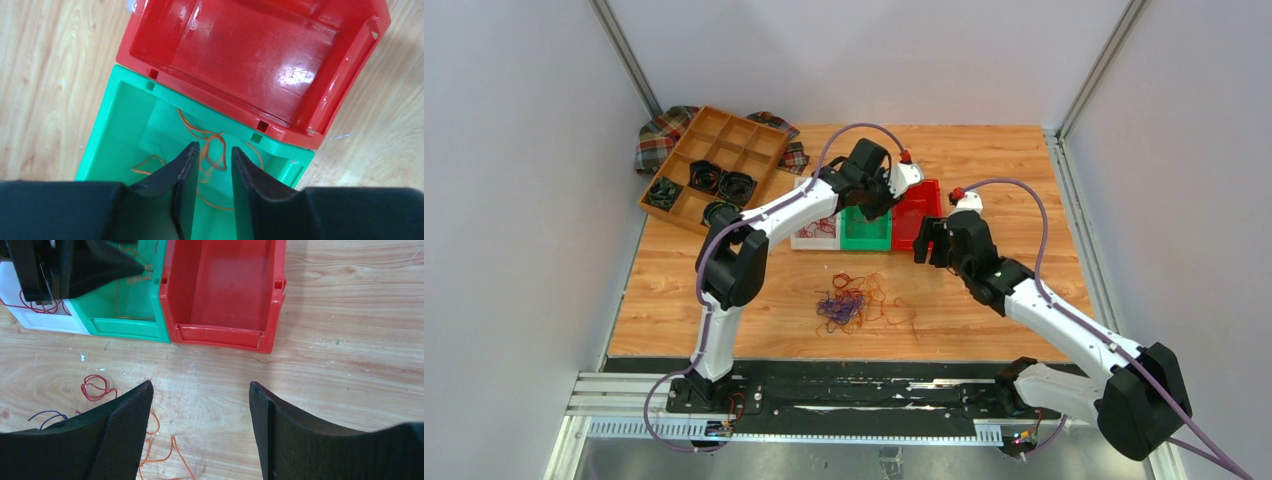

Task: Untangle the cables
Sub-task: Place the cable in the bin.

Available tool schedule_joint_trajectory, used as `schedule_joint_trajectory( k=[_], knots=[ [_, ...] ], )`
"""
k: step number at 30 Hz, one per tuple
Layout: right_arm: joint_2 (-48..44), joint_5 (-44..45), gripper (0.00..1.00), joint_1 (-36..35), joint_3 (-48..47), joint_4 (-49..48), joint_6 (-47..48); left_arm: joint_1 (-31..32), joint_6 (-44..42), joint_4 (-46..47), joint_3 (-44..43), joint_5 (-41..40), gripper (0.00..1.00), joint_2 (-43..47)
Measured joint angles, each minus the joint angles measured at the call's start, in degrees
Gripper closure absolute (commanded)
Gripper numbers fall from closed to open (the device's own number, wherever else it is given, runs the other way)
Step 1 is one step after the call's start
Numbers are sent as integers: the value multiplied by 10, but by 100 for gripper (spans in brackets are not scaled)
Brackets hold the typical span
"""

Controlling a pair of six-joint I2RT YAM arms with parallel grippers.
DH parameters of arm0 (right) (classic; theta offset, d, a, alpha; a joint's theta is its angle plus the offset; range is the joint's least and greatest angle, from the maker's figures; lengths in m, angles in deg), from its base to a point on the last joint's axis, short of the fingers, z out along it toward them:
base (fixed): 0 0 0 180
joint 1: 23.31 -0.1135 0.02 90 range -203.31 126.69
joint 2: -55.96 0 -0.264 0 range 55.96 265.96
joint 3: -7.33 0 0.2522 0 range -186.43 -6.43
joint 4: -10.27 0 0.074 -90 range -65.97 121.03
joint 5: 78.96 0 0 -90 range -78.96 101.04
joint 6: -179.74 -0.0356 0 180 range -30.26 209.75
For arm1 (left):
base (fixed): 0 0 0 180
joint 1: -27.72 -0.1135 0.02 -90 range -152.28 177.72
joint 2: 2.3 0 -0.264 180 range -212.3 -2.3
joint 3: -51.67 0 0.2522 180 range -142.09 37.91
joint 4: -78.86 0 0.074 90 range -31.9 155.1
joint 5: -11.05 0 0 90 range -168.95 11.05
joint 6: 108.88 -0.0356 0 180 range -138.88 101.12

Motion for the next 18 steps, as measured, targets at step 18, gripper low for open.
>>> schedule_joint_trajectory(
  k=[18],
  knots=[
    [-38, -33, 29, 1, -19, 53, 15, -18, -49, -206, -92, 12, 2, 103]
  ],
)
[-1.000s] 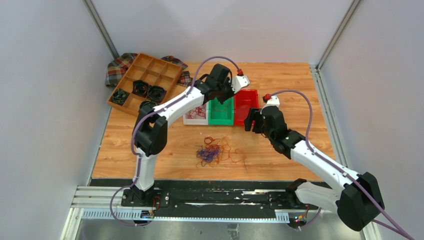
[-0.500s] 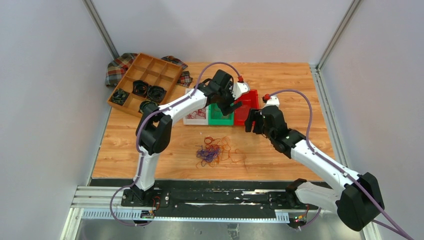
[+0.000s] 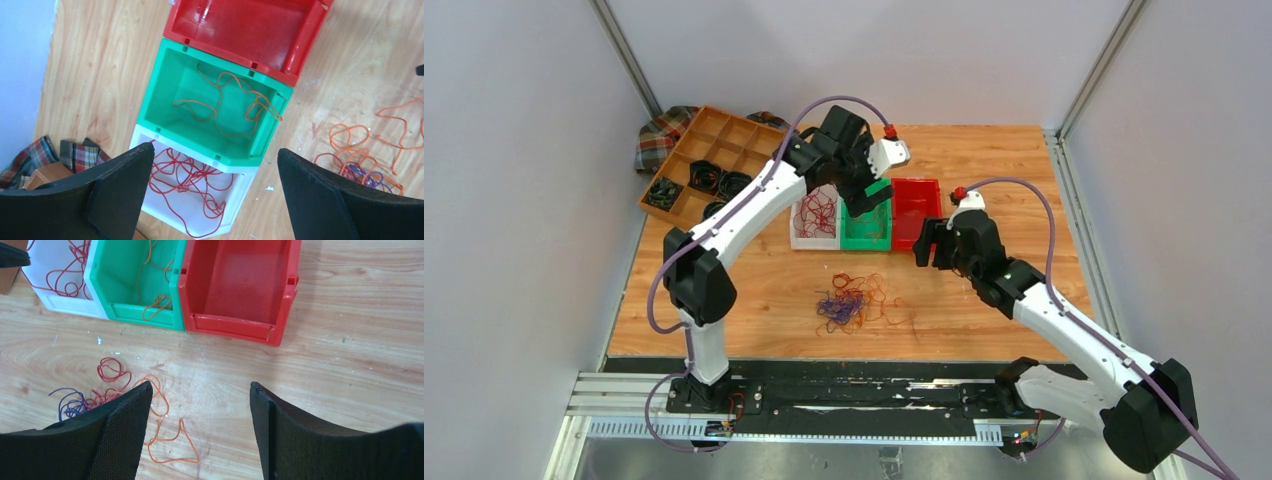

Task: Untangle the cables
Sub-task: Place the cable in the bin.

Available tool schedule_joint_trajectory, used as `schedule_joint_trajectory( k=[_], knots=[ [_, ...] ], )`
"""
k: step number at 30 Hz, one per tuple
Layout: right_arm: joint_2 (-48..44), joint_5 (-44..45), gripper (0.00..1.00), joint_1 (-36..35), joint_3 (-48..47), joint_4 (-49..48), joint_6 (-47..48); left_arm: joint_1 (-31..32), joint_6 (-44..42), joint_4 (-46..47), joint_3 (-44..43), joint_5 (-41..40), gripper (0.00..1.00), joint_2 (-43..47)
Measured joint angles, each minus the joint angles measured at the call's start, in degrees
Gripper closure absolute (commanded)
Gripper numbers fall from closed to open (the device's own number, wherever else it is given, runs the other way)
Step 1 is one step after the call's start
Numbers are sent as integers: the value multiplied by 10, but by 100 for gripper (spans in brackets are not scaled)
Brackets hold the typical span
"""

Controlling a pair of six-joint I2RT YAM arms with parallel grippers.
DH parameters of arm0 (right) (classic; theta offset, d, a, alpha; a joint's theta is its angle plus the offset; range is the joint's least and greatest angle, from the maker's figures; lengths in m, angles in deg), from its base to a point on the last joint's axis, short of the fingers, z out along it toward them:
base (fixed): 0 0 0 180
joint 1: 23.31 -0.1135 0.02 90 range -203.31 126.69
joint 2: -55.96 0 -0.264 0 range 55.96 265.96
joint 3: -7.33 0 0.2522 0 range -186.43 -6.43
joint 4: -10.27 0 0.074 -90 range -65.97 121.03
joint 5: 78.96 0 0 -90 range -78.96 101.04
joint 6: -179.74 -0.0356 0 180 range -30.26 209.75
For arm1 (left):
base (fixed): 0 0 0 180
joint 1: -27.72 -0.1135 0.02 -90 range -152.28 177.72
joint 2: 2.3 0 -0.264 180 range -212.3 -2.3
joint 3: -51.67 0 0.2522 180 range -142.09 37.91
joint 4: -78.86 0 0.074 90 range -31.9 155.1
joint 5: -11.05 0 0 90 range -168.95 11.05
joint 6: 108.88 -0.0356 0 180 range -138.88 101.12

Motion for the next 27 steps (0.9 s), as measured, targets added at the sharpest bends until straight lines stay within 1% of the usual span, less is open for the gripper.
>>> schedule_joint_trajectory(
  k=[2, 4, 7, 12, 15, 18, 20, 22, 27],
  knots=[
    [0, -8, 30, 0, 0, 8, 0, -1, -6, -10, 6, 7, 1, 10],
    [0, -14, 30, 0, 0, 14, 0, 0, -6, -14, 5, 10, 1, 0],
    [-1, -23, 31, 0, 0, 19, 0, 2, -10, -16, -7, 14, 2, -49],
    [-1, -33, 32, 0, 1, 37, 0, 4, -32, -26, -14, 10, 0, -145],
    [-1, -38, 34, 0, 4, 56, -4, 5, -46, -25, -13, -5, 3, -172],
    [3, -50, 34, 0, 17, 73, -16, 6, -59, -4, -7, -22, 3, -172],
    [14, -66, 31, 0, 30, 82, -23, 6, -63, 14, -4, -29, 3, -168],
    [30, -88, 28, -2, 43, 90, -24, 6, -65, 29, -4, -36, 1, -164],
    [77, -143, 28, -20, 52, 97, -24, 5, -61, 31, 7, -21, 2, -127]
  ],
)
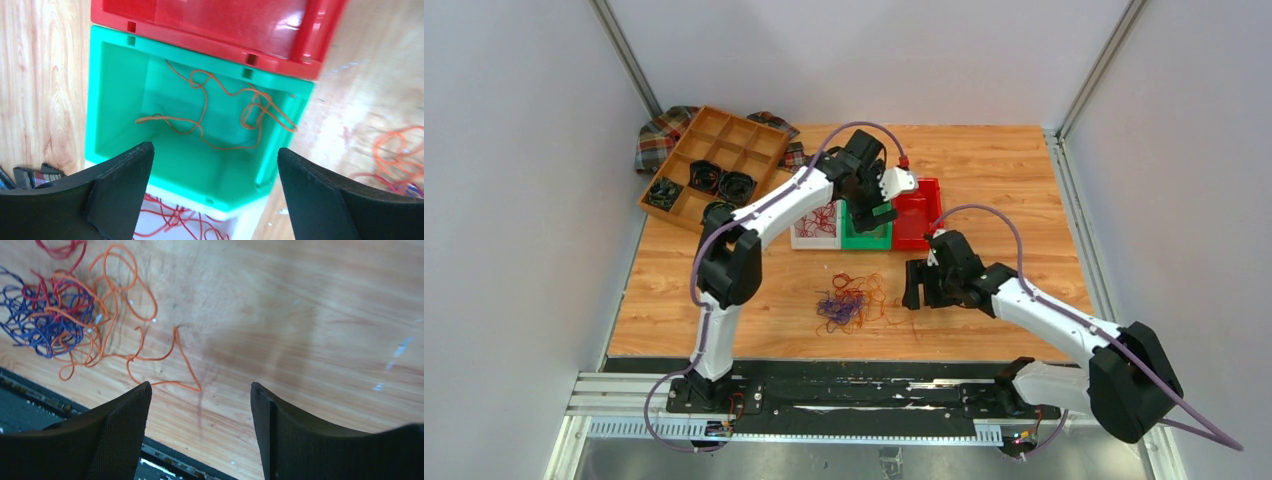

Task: Untangle the cables
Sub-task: Place the cable in the bin, then untie the cable.

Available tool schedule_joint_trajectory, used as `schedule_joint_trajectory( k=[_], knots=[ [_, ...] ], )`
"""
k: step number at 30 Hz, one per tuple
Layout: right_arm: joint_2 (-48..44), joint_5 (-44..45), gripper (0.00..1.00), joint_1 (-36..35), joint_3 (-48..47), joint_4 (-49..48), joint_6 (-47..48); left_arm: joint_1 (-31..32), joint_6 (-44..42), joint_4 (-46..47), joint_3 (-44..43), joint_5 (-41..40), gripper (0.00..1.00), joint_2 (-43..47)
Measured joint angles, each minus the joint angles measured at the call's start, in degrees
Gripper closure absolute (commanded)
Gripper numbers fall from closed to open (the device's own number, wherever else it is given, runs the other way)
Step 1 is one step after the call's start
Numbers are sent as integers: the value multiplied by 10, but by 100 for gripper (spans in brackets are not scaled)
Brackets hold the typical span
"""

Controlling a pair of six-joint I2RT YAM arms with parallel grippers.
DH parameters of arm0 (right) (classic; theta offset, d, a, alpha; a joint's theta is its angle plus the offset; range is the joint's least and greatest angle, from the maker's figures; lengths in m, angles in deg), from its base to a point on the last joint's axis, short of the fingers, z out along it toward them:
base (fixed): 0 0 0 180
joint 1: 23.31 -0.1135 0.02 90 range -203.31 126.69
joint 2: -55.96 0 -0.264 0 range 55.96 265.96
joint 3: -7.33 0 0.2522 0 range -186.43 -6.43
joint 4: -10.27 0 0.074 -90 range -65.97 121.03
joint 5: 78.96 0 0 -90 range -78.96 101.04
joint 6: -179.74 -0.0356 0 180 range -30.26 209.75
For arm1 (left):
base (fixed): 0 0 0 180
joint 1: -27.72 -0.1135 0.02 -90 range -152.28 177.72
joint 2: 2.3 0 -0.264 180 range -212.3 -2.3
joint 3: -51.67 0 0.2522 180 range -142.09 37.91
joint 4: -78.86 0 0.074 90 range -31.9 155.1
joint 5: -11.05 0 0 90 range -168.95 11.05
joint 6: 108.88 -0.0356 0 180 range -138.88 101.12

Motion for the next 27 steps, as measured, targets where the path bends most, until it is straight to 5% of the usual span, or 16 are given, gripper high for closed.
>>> schedule_joint_trajectory(
  k=[9, 17, 27],
  knots=[
    [68, -50, 39, -28, 33, -33, -2, 0, 43, -26, 78, 46, 2, 198],
    [105, -51, 98, -39, 31, -97, -25, -33, 111, -33, 117, 20, 2, 292],
    [-44, -27, 99, -49, -43, 8, -14, -50, 148, -73, 155, 65, 2, 335]
  ],
)
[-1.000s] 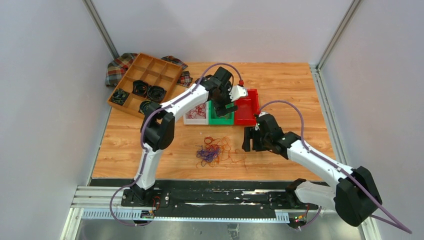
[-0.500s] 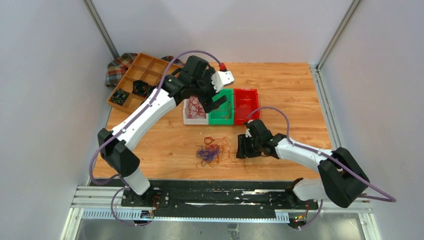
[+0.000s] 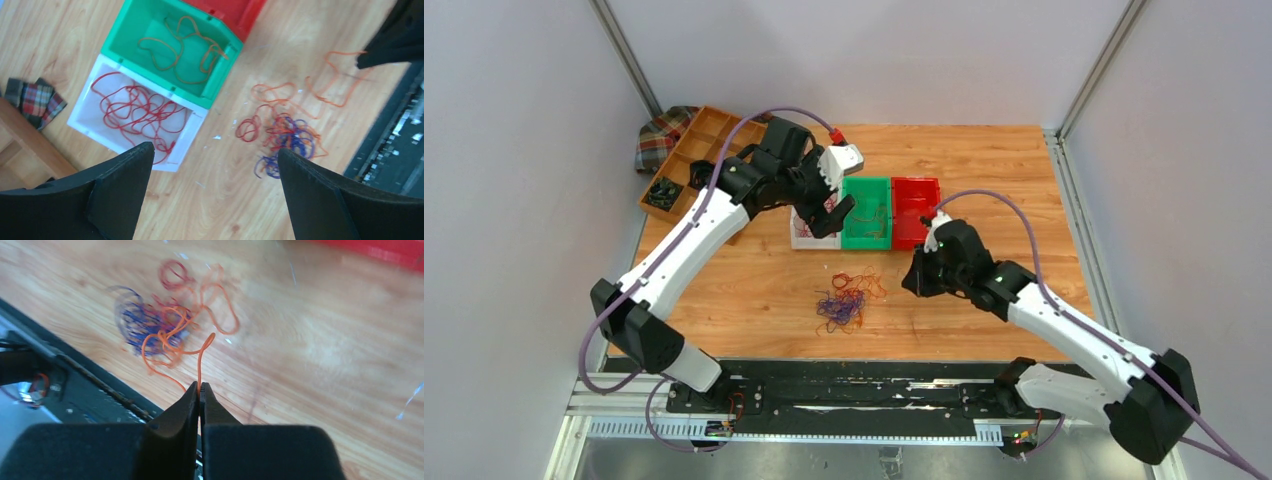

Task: Untangle the cables
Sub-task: Untie the cable.

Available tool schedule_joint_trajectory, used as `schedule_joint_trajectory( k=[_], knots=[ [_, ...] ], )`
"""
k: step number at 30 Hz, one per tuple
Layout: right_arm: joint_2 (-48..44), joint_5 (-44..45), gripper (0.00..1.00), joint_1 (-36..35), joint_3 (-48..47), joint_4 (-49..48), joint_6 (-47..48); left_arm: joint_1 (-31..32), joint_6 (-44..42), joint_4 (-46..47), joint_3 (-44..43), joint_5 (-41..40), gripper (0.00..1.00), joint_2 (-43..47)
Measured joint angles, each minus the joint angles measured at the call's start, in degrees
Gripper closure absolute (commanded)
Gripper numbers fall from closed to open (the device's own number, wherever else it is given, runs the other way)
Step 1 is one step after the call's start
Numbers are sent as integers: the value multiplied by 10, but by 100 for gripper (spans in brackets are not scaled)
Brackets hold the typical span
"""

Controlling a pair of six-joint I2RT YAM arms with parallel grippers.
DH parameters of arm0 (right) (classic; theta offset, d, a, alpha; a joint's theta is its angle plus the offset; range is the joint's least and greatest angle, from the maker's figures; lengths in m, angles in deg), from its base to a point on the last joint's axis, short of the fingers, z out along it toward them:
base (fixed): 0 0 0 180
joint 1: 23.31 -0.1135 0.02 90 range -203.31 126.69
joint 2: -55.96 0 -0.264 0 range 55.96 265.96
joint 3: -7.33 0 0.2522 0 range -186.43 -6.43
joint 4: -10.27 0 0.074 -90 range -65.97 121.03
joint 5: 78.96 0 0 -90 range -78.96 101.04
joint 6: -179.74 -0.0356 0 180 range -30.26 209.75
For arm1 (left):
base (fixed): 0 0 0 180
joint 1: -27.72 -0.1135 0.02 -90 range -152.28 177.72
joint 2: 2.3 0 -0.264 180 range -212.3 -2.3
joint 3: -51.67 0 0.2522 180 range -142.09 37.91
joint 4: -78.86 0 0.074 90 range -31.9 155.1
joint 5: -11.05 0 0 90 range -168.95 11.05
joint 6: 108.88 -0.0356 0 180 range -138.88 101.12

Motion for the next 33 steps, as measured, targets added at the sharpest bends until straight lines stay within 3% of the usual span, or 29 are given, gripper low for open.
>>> schedule_joint_trajectory(
  k=[12, 19, 25, 33],
  knots=[
    [-38, -72, 100, -1, -188, 27, 26, 0, 24, -5, 24, 208, 1, 65],
    [-23, -114, 99, -2, -202, 2, 30, 7, 43, -7, 30, 284, 5, 62],
    [-11, -134, 100, -3, -206, -19, 30, 16, 40, -10, 50, 307, 6, 62],
    [2, -153, 99, -19, -252, -25, 41, 43, 41, 22, 58, 272, 7, 62]
  ],
)
